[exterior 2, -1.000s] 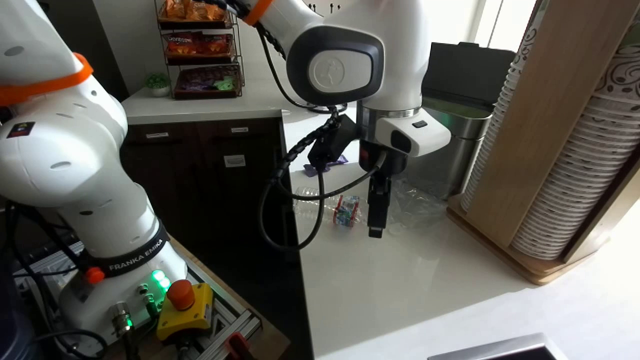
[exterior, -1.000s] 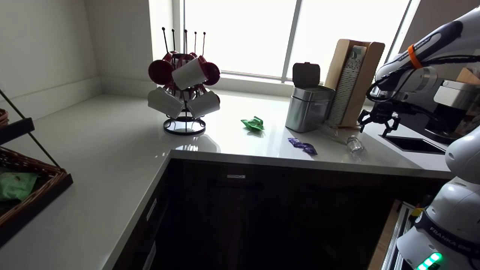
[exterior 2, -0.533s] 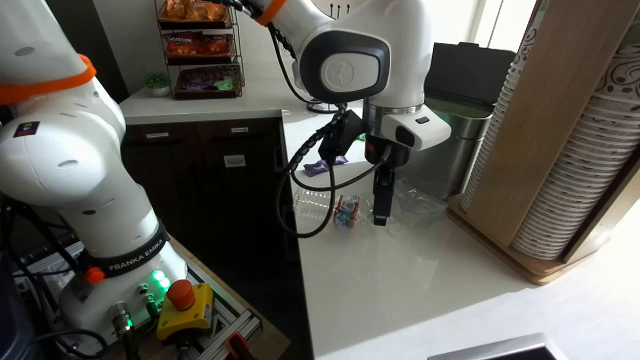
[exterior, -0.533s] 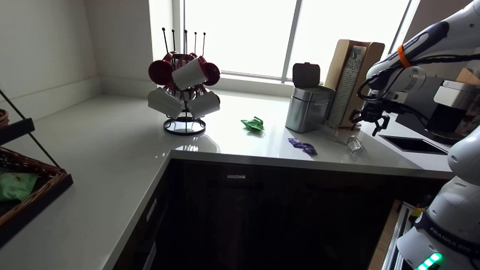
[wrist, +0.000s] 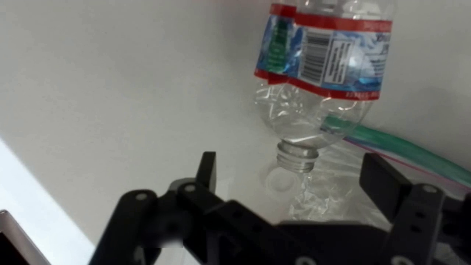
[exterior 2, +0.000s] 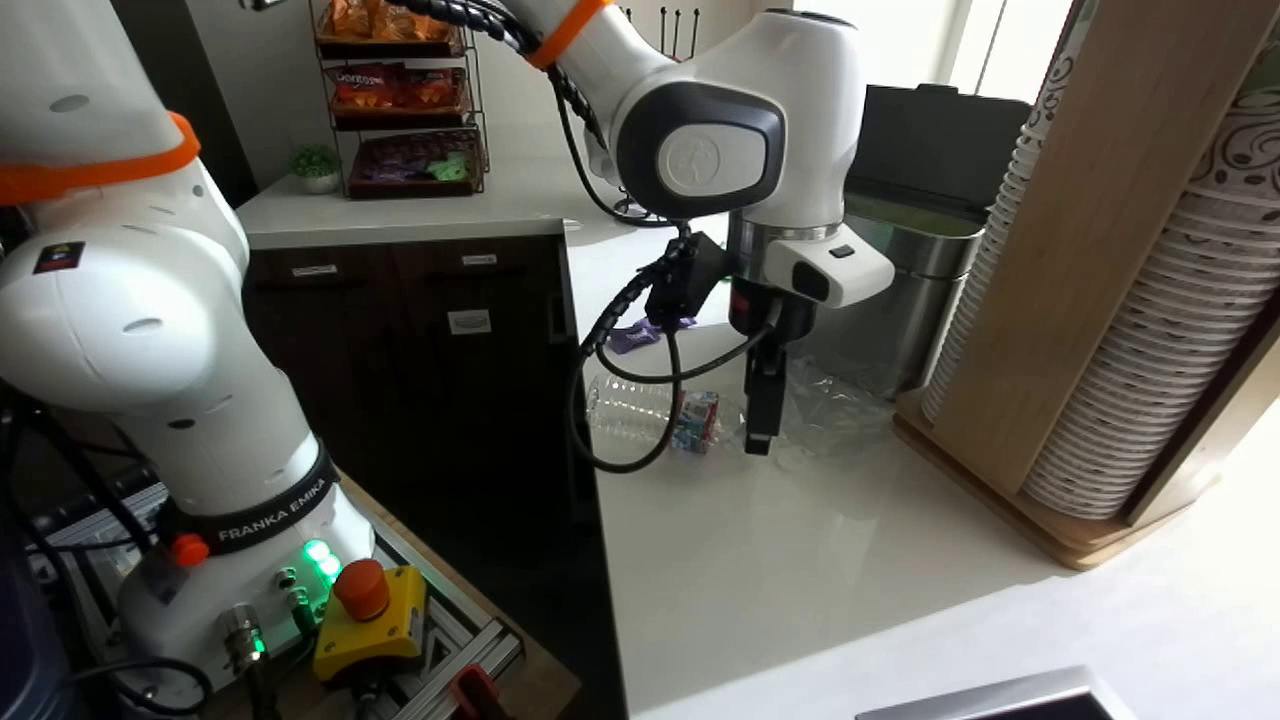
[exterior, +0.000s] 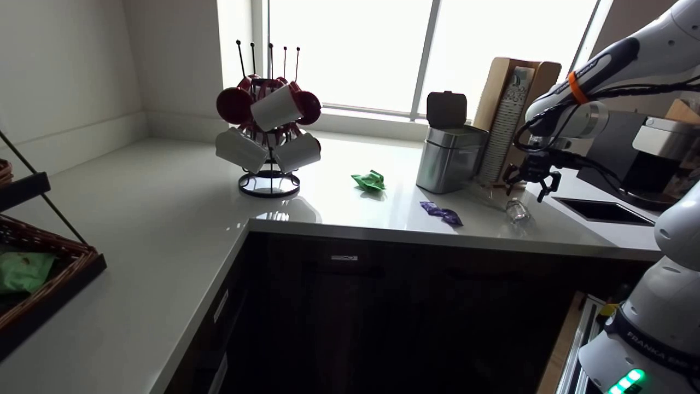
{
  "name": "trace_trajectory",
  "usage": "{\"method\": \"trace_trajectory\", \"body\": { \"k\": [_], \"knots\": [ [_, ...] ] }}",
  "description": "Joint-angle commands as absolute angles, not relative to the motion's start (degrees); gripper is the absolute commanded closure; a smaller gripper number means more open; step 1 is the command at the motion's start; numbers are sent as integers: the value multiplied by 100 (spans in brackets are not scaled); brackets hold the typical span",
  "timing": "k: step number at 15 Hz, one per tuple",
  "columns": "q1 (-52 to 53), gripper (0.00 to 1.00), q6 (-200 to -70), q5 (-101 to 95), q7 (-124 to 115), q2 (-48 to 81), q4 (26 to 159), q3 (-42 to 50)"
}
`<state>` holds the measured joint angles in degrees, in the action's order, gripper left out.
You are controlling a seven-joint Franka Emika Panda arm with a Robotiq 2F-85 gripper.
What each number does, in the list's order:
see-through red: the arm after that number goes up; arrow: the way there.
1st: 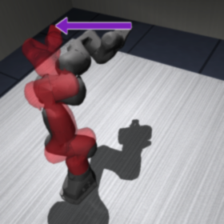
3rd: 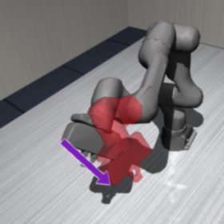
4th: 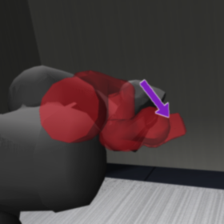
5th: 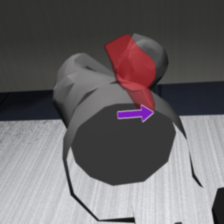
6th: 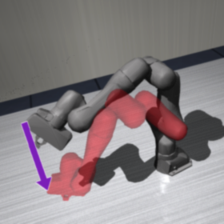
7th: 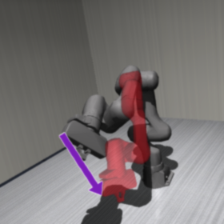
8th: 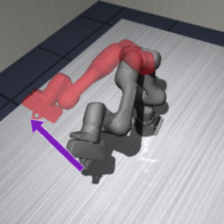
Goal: Put the bottle upright
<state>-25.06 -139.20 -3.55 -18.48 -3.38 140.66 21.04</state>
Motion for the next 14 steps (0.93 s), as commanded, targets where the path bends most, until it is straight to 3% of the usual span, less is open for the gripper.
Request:
{"method": "trace_trajectory", "body": {
  "k": [1, 5, 6, 7, 8, 9, 12, 14],
  "knots": [
    [-2453, 0, -14047, -526, -2158, -194, 14030, 2116],
    [-2443, 0, -14127, -758, -2452, -159, 14045, 2121],
    [-2443, 4, -14141, -800, -2506, -153, 14045, 2123],
    [-2442, 25, -14165, -841, -2555, -150, 14049, 2125],
    [-2440, 29, -14200, -885, -2613, -144, 14054, 2124],
    [-2440, 9, -14236, -971, -2697, -133, 14057, 2122],
    [-2426, 0, -14292, -1118, -2864, -112, 14067, 2123],
    [-2420, 0, -14340, -1271, -3040, -110, 14088, 2120]
  ]
}}
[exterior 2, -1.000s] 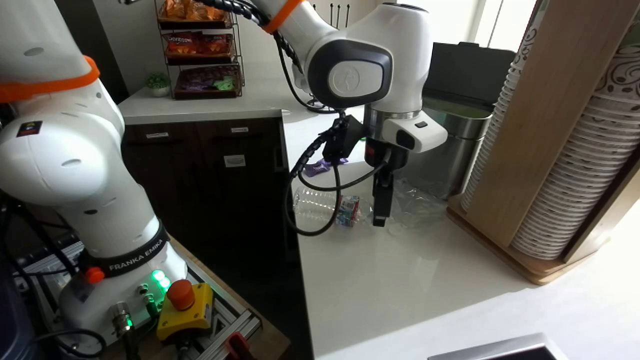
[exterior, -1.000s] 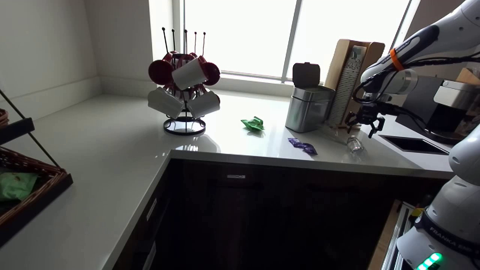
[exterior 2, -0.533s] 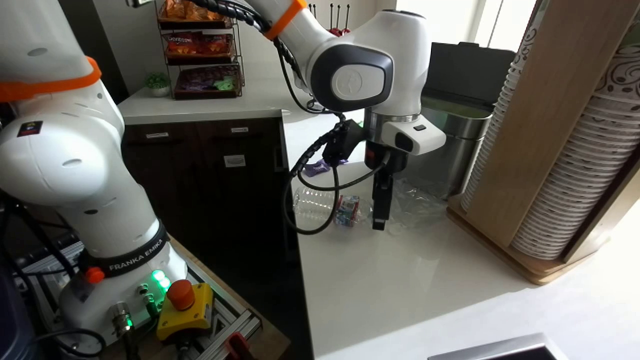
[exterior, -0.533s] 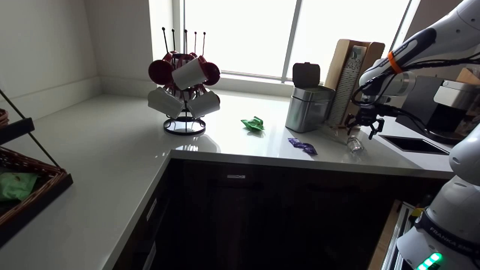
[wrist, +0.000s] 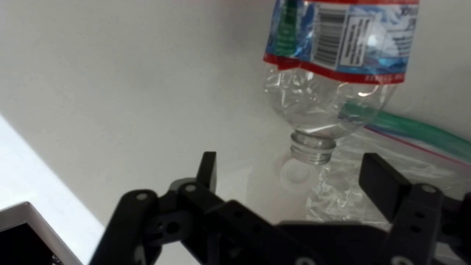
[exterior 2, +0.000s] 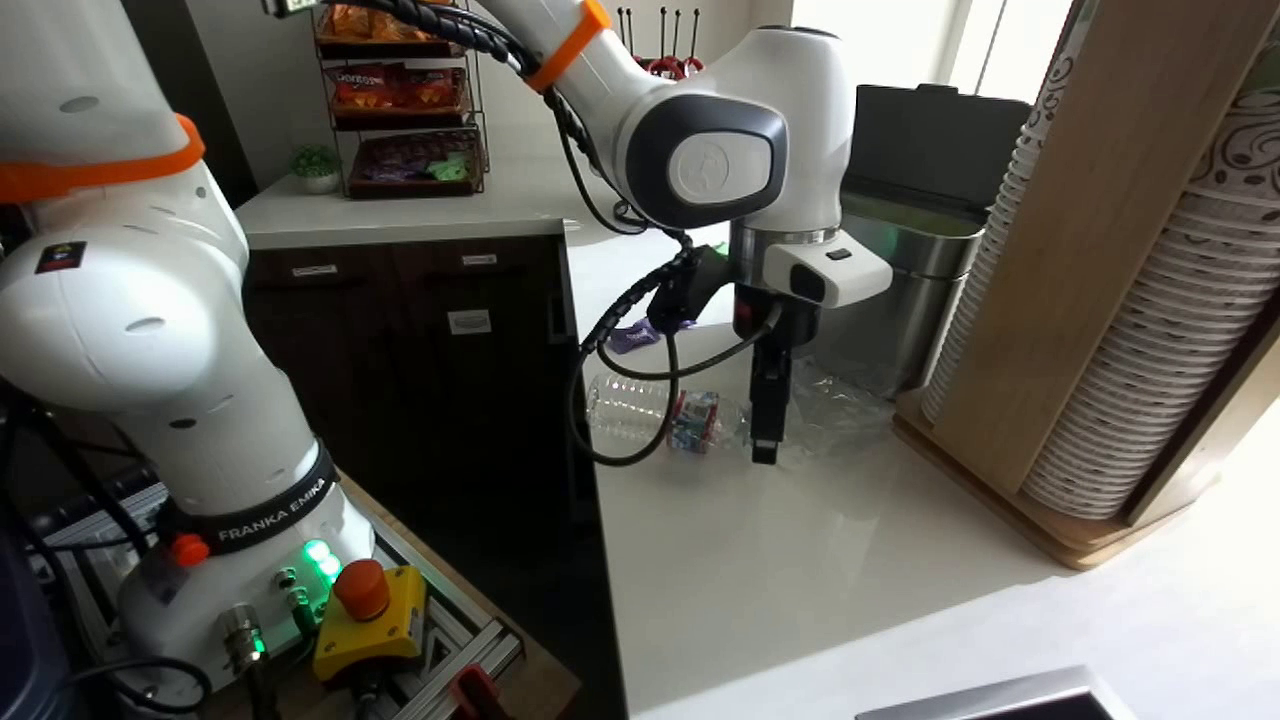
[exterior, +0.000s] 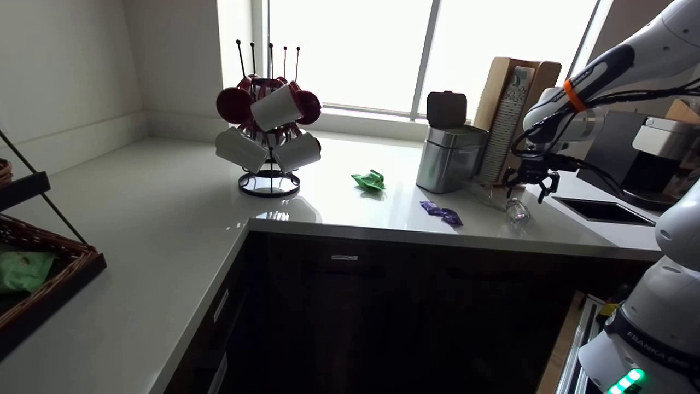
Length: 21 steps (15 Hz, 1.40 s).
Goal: Put the bottle upright
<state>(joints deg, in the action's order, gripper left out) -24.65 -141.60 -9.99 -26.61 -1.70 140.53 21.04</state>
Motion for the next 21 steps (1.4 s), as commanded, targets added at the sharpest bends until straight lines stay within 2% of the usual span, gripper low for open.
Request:
{"method": "trace_trajectory", "body": {
  "k": [1, 2, 3, 6, 8, 9, 10, 11, 14, 15, 16, 17, 21],
  "knots": [
    [-2413, 0, -14363, -1327, -3127, -121, 14108, 2114],
    [-2403, 16, -14370, -1397, -3229, -119, 14116, 2107],
    [-2392, 28, -14385, -1479, -3341, -113, 14123, 2101],
    [-2358, 51, -14380, -1570, -3534, -106, 14135, 2092],
    [-2329, 62, -14387, -1627, -3657, -104, 14160, 2086],
    [-2317, 24, -14396, -1657, -3731, -106, 14173, 2083],
    [-2305, 28, -14393, -1665, -3778, -107, 14181, 2079],
    [-2294, 27, -14395, -1675, -3832, -106, 14189, 2076],
    [-2277, 7, -14390, -1702, -3933, -104, 14196, 2067],
    [-2272, 38, -14390, -1702, -3957, -103, 14198, 2062],
    [-2267, 45, -14394, -1708, -3978, -101, 14200, 2061],
    [-2261, 46, -14389, -1709, -3984, -102, 14200, 2060],
    [-2255, 78, -14389, -1706, -3991, -96, 14205, 2061]
  ]
}}
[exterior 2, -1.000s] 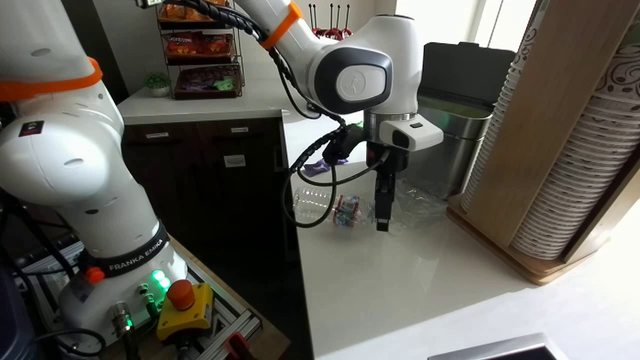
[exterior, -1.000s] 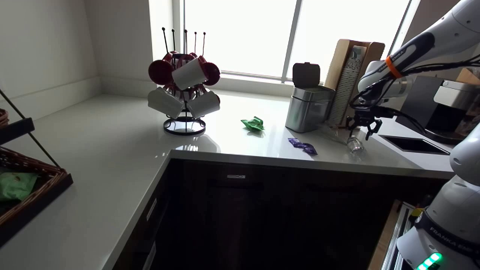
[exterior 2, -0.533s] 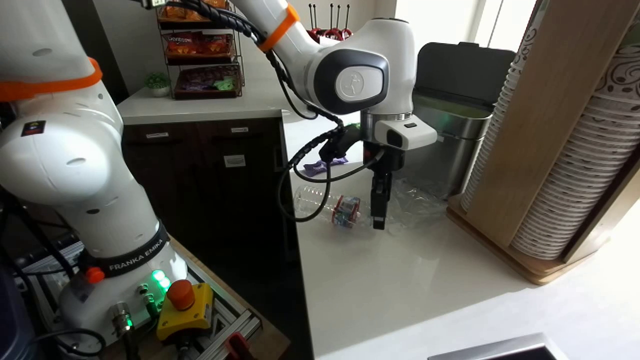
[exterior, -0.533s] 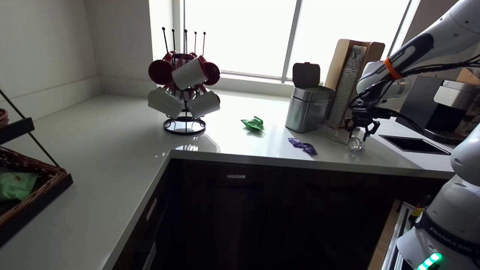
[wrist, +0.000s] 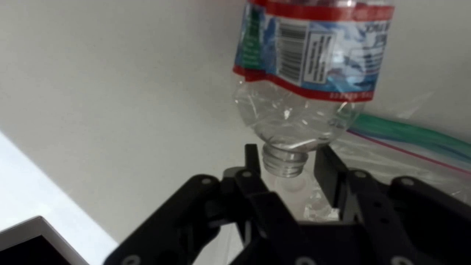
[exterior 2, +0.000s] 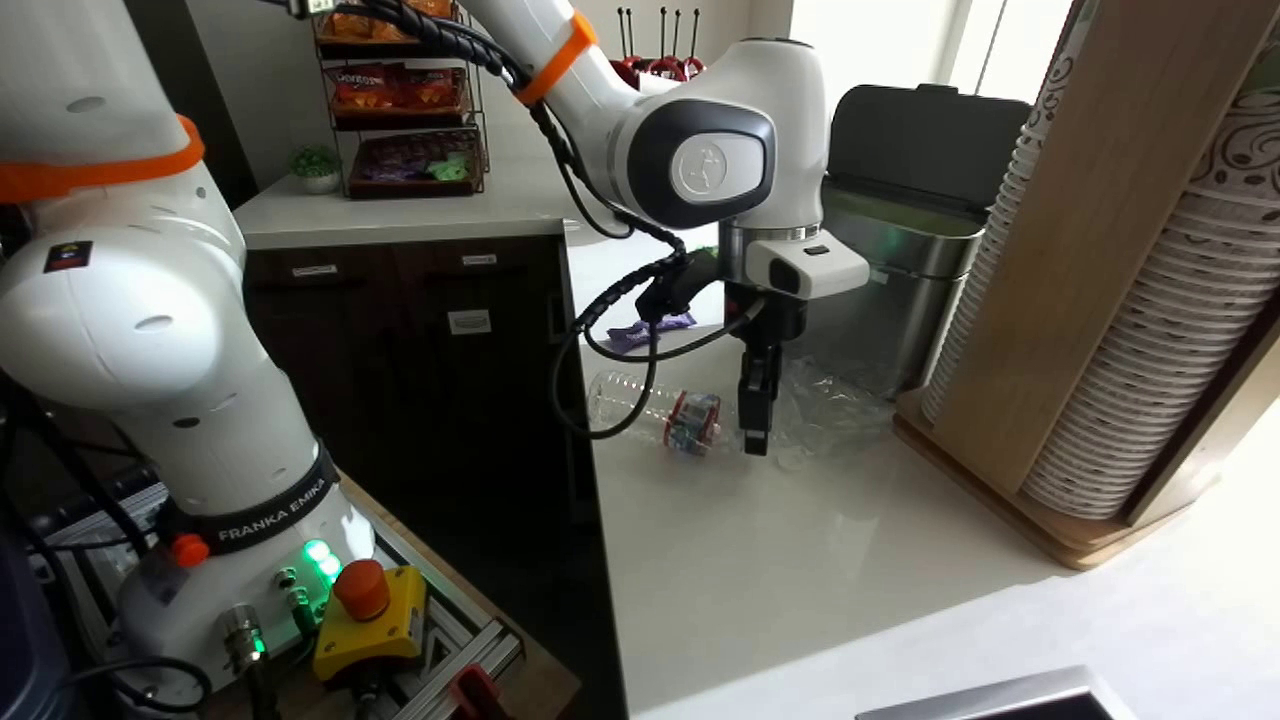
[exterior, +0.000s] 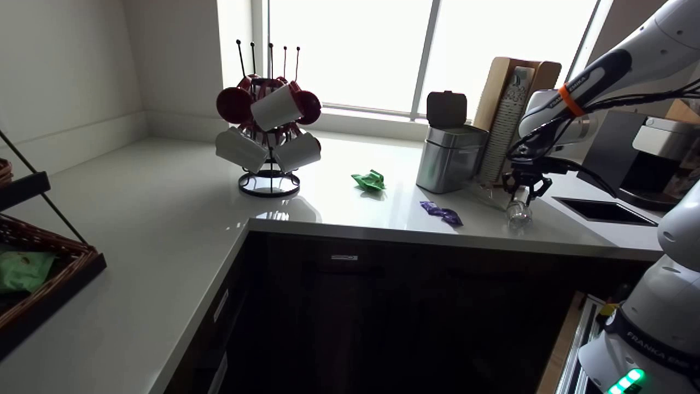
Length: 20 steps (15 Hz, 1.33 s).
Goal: Put the bottle upright
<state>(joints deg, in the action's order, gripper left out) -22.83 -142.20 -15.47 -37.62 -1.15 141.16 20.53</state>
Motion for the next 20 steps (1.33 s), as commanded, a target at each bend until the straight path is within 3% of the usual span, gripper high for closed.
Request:
{"method": "trace_trajectory", "body": {
  "k": [1, 2, 8, 12, 20],
  "knots": [
    [-2255, 85, -14386, -1706, -3992, -97, 14207, 2062],
    [-2254, 93, -14387, -1707, -3996, -94, 14207, 2062],
    [-2307, 92, -14134, -2428, -4073, -623, 14214, 2068],
    [-2525, 92, -13856, -4179, -4561, -1601, 14279, 1768],
    [-2708, 92, -14834, -5739, -5092, -2920, 14697, 1250]
  ]
}}
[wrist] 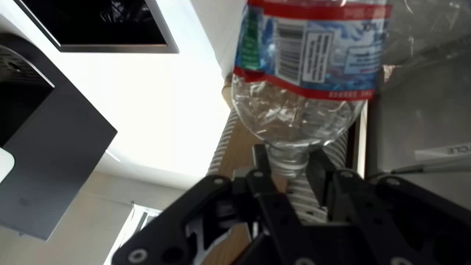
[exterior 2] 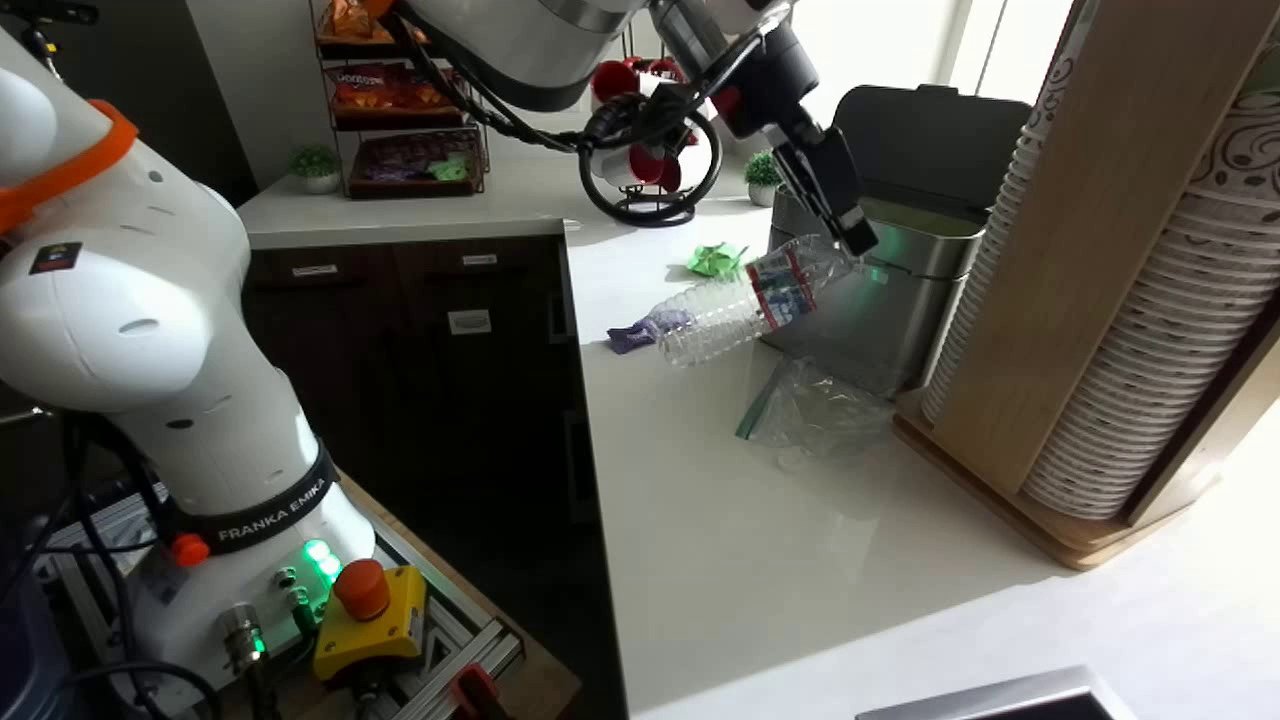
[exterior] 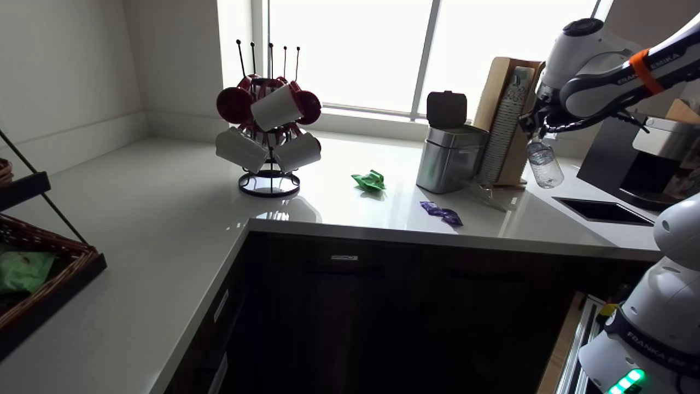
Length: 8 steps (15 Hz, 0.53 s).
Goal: Put the bottle upright
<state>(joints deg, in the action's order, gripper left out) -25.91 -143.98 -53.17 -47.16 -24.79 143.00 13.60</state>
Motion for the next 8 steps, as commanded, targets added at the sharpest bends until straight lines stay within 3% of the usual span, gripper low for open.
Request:
{"method": "trace_trajectory", "body": {
  "k": [1, 8],
  "knots": [
    [-2710, 92, -15055, -5830, -5249, -2983, 14787, 1231],
    [-3332, 92, -17363, -7619, -7247, -3088, 15074, 813]
  ]
}}
